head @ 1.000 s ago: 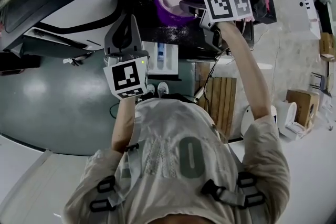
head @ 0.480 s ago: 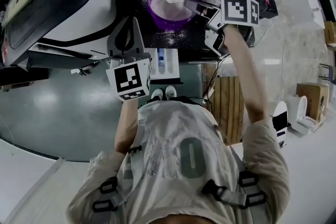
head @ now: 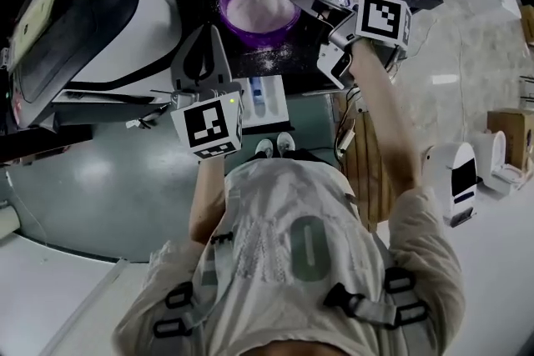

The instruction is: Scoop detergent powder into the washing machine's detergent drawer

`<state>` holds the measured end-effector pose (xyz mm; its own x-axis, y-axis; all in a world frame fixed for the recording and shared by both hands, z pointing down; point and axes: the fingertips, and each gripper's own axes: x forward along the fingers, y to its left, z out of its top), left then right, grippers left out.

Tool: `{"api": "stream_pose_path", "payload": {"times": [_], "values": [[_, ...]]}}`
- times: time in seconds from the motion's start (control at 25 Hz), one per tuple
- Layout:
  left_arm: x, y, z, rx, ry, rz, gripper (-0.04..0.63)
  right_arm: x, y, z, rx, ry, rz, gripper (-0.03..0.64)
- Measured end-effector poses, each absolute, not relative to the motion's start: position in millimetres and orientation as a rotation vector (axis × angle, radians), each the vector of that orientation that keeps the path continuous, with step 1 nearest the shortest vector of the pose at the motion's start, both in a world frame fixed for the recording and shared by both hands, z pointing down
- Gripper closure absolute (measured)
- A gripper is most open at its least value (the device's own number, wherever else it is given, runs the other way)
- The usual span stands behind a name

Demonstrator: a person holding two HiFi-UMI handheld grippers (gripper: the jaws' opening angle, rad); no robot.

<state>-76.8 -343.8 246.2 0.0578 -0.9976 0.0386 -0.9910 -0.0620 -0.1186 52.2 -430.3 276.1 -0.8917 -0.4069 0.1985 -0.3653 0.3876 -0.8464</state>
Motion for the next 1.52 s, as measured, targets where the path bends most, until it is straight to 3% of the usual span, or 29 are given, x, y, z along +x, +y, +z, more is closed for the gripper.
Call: {"api": "stream_pose_path", "payload": {"times": [0.72, 1.52], "values": [[-47, -327, 269, -2.299, 2.021, -0.115, 0.574, 106, -388, 296, -0.767, 1.922, -1.444, 0.606], [-44, -251, 295, -2.31, 2.009, -0.111, 0.574, 146, -277, 336, -0.914, 1.66, -1.361, 0.606]]}}
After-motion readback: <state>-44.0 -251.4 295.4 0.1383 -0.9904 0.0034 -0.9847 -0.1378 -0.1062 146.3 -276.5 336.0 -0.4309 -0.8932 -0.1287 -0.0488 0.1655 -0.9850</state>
